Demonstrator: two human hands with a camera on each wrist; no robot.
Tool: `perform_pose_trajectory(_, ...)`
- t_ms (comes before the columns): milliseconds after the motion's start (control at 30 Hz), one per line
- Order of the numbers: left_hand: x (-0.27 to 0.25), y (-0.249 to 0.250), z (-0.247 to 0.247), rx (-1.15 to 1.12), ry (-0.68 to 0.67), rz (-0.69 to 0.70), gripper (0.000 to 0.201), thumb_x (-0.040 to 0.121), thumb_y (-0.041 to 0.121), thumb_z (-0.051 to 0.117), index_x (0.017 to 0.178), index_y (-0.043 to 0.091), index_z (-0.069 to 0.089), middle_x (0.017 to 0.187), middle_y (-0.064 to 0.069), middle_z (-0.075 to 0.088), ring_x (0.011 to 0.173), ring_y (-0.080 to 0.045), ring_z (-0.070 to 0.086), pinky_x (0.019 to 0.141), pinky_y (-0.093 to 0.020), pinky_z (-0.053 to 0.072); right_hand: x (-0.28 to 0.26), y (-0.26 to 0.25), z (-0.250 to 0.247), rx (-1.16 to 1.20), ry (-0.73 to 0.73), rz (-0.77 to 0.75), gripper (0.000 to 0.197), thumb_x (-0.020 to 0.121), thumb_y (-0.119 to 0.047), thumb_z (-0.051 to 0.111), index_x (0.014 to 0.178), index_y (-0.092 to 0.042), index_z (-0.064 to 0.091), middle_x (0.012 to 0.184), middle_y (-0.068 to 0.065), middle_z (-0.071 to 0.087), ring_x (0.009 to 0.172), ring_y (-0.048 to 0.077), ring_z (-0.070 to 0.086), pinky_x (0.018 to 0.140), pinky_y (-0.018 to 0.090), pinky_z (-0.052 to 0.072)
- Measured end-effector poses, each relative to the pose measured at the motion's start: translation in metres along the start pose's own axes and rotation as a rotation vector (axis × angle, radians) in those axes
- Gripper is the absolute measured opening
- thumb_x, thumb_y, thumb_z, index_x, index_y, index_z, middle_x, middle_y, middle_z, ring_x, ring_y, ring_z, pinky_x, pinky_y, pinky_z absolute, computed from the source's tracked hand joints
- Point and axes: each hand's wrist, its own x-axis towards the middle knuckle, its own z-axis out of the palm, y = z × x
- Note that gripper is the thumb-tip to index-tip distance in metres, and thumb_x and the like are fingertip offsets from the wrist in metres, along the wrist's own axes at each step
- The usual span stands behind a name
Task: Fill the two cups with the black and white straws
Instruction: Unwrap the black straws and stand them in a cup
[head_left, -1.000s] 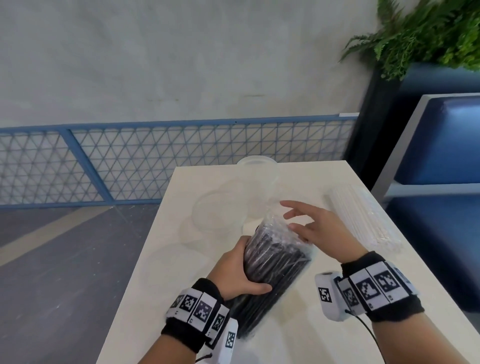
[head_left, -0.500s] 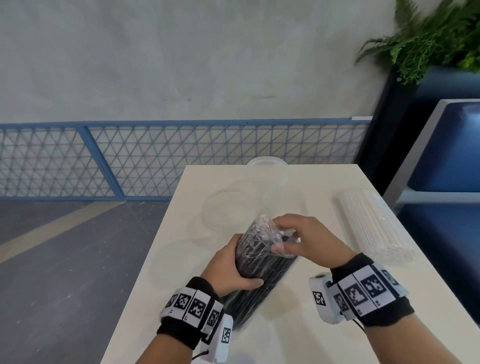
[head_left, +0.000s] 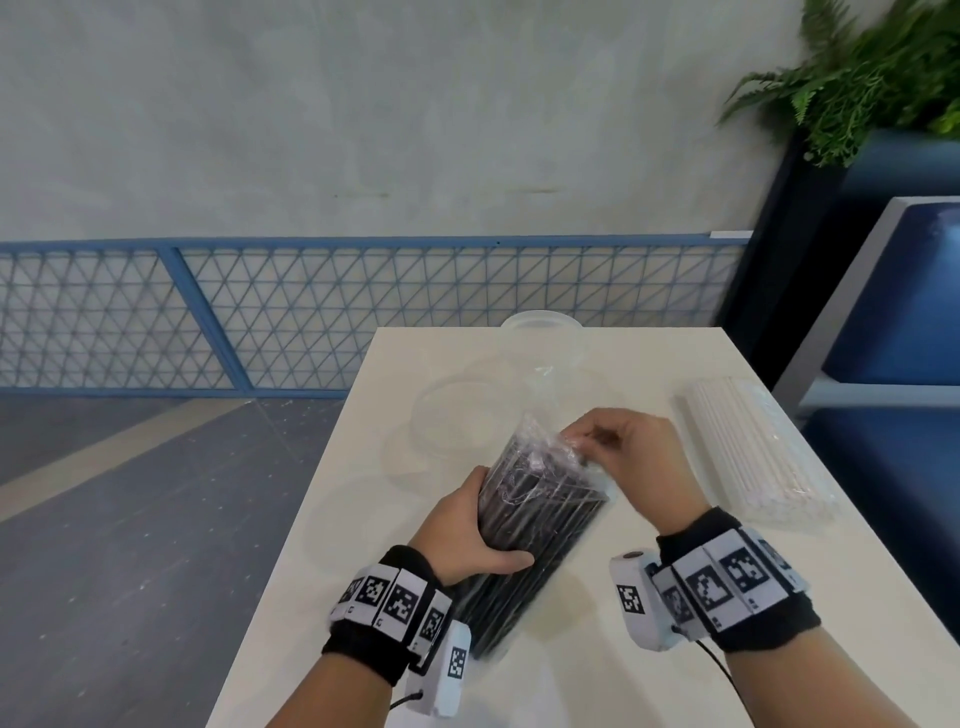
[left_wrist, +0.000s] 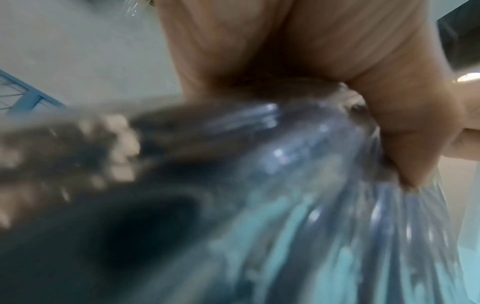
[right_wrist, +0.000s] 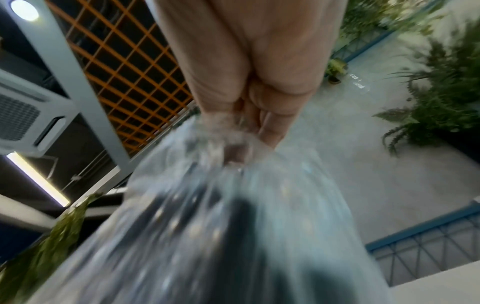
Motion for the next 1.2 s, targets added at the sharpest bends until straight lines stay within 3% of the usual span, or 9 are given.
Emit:
perform_pose_trajectory(100,0.001,-0.003,0.001,0.012,-0.014,-0.007,0.076,0.058,0.037,0.083,0.12,0.025,0.042,0.111,0.009,0.064,0.1,-0.007,0.062,0.091,-0.026,0.049,0.015,0.003,-0.027,0.079,0.128,0.042,0.012,0.08,-0.01,0.069,0.078,-0.023,0.071,0.069,-0.015,0.067,0.066,-0.001,0.063,0.068,0.005,0.048)
perform_pose_trajectory(233,0.002,-0.004,0.002,-0.002,0.009,0.0,0.072,0.059,0.035,0.083,0.118,0.025,0.043,0.11,0.01,0.064,0.099,-0.004,0.062,0.089,-0.023,0.049,0.02,-0.001,-0.036,0.216,0.23,0.066,0.007,0.082,-0.013,0.068,0.087,-0.017,0.065,0.078,-0.004,0.066,0.069,-0.005,0.06,0.07,0.006,0.046)
perform_pose_trajectory(367,0.002,-0.005,0.003,-0.054,0.029,-0.001,0.068,0.06,0.032,0.084,0.114,0.03,0.043,0.106,0.014,0.064,0.096,0.006,0.061,0.085,-0.015,0.048,-0.005,-0.003,-0.005,0.403,0.348,0.222,0.055,0.073,-0.037,0.067,0.119,-0.015,0.047,0.114,-0.003,0.053,0.103,0.004,0.054,0.084,0.014,0.048)
perform_pose_trajectory(467,0.003,-0.003,0.003,-0.085,0.045,0.0,0.069,0.059,0.03,0.085,0.113,0.034,0.042,0.105,0.019,0.062,0.094,0.014,0.058,0.082,-0.009,0.046,-0.022,-0.011,0.016,0.515,0.485,0.284,0.058,0.076,-0.02,0.072,0.125,-0.012,0.042,0.124,0.003,0.048,0.109,0.011,0.054,0.071,0.006,0.047)
perform_pose_trajectory(633,0.002,-0.007,0.008,-0.125,0.006,0.002,0.097,0.054,0.045,0.083,0.135,0.024,0.033,0.125,0.009,0.059,0.113,-0.005,0.057,0.1,-0.035,0.047,-0.017,-0.012,0.02,0.554,0.096,0.416,0.054,0.066,-0.046,0.072,0.108,-0.014,0.062,0.101,0.0,0.07,0.093,0.01,0.066,0.08,0.028,0.053)
perform_pose_trajectory(733,-0.001,-0.003,0.008,-0.128,0.016,0.018,0.083,0.057,0.035,0.083,0.127,0.027,0.04,0.118,0.011,0.062,0.108,-0.004,0.06,0.098,-0.037,0.048,-0.007,-0.011,0.022,0.697,0.112,0.488,0.042,0.069,-0.029,0.078,0.098,-0.001,0.066,0.095,0.015,0.072,0.086,0.021,0.068,0.077,0.038,0.054)
perform_pose_trajectory(867,-0.005,-0.003,0.003,-0.148,0.058,0.02,0.077,0.056,0.035,0.084,0.122,0.032,0.042,0.116,0.011,0.063,0.107,-0.005,0.061,0.095,-0.039,0.05,0.005,-0.021,0.028,0.805,0.232,0.469,0.022,0.076,-0.013,0.074,0.09,0.002,0.067,0.08,0.016,0.066,0.066,0.019,0.06,0.054,0.029,0.048)
perform_pose_trajectory(1033,-0.011,-0.008,-0.005,-0.111,0.088,0.008,0.081,0.055,0.042,0.082,0.123,0.029,0.041,0.117,0.012,0.062,0.108,-0.004,0.06,0.097,-0.038,0.048,0.023,-0.035,0.019,1.003,0.318,0.357,0.005,0.084,-0.004,0.062,0.087,0.0,0.061,0.071,0.01,0.063,0.063,0.013,0.061,0.059,0.025,0.053)
perform_pose_trajectory(1200,-0.019,-0.014,-0.011,-0.173,0.118,0.0,0.079,0.056,0.033,0.085,0.122,0.03,0.043,0.117,0.013,0.063,0.107,-0.001,0.06,0.097,-0.03,0.049,0.016,-0.034,0.032,0.773,0.006,0.322,0.024,0.072,-0.016,0.076,0.092,-0.006,0.068,0.09,0.009,0.072,0.084,0.015,0.068,0.075,0.022,0.055)
